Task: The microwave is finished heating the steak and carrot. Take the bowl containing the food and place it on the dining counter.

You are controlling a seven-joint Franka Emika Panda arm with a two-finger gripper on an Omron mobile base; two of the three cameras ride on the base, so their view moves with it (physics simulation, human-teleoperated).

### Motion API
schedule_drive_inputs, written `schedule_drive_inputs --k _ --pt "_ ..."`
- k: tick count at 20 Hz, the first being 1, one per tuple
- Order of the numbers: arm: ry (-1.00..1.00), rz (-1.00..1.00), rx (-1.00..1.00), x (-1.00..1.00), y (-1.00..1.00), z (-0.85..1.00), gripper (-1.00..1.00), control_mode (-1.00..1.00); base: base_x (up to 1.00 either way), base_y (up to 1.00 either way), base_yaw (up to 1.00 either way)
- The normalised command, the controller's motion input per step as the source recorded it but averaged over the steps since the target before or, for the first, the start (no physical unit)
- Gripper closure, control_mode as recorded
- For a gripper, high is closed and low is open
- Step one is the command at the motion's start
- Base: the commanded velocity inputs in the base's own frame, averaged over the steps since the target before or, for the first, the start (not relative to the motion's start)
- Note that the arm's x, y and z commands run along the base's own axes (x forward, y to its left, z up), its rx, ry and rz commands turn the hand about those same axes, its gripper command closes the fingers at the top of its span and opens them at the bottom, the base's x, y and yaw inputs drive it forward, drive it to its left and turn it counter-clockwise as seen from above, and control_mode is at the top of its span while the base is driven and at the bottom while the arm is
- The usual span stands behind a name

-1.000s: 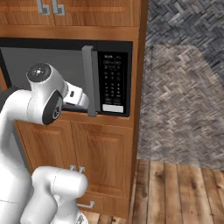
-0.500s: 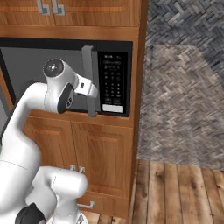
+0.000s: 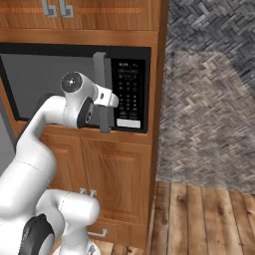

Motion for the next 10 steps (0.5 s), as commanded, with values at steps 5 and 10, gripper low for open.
schedule_drive_inputs --k 5,10 --pt "0.0 0.0 0.0 0.62 -0.02 -0.05 -1.0 -1.0 0.0 0.0 0.0" --pt "0.0 0.0 0.0 0.59 0.0 -0.1 -1.0 -1.0 0.0 0.0 0.0"
